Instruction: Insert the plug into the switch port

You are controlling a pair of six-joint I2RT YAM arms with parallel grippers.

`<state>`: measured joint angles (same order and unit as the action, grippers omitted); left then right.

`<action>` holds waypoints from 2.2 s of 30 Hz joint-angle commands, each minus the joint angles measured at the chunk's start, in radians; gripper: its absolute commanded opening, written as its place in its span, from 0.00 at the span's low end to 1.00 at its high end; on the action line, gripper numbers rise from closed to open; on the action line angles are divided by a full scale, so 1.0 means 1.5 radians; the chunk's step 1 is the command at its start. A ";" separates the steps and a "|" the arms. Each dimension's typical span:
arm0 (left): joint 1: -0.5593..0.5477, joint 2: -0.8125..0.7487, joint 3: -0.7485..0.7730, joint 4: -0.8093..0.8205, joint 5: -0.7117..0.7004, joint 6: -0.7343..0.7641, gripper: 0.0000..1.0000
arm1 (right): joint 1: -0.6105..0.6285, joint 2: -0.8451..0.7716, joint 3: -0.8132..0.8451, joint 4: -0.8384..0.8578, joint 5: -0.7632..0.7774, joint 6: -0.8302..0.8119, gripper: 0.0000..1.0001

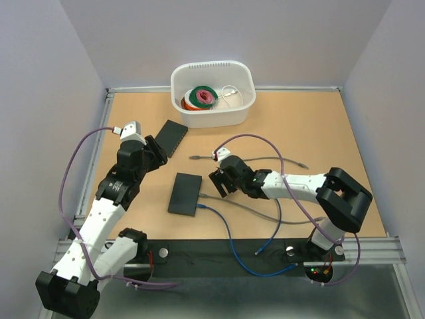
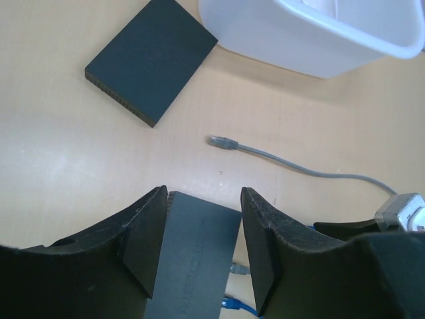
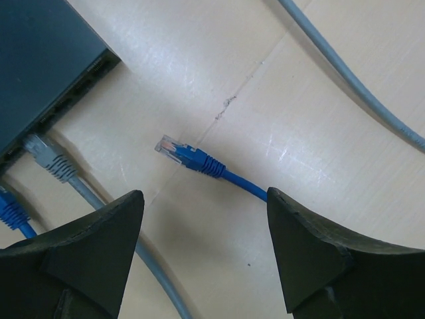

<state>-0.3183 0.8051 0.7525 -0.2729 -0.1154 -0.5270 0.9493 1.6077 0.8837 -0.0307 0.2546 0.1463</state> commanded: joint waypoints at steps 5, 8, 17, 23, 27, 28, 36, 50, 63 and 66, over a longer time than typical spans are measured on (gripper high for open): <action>0.002 -0.012 -0.002 -0.001 -0.017 0.046 0.59 | 0.000 0.032 0.023 0.001 0.010 -0.009 0.79; 0.003 -0.011 -0.004 0.000 -0.017 0.045 0.59 | 0.000 0.050 0.032 0.002 0.015 -0.014 0.79; 0.003 -0.005 -0.007 0.004 -0.015 0.045 0.59 | -0.002 0.088 0.056 0.003 0.023 -0.021 0.76; 0.003 0.000 -0.007 0.005 -0.014 0.047 0.59 | -0.007 0.103 0.063 0.003 0.022 -0.024 0.69; 0.003 0.002 -0.007 0.006 -0.012 0.046 0.59 | -0.010 0.112 0.067 0.002 0.026 -0.032 0.58; 0.003 0.001 -0.008 0.006 -0.012 0.046 0.59 | -0.011 0.113 0.068 0.003 0.026 -0.034 0.56; 0.003 0.005 -0.009 0.008 -0.010 0.047 0.59 | -0.015 0.109 0.062 0.008 -0.014 -0.045 0.16; 0.003 -0.065 -0.067 0.139 0.195 0.023 0.59 | -0.016 -0.068 0.023 0.044 -0.037 -0.076 0.00; -0.028 -0.096 -0.180 0.390 0.366 -0.116 0.56 | -0.015 -0.163 0.068 0.041 -0.305 -0.014 0.00; -0.055 -0.093 -0.197 0.426 0.352 -0.135 0.56 | -0.015 -0.157 0.080 0.041 -0.325 -0.004 0.00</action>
<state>-0.3630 0.6739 0.4839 0.2207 0.3882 -0.6800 0.9291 1.3750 0.9337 -0.0086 -0.1345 0.1017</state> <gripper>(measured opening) 0.560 0.206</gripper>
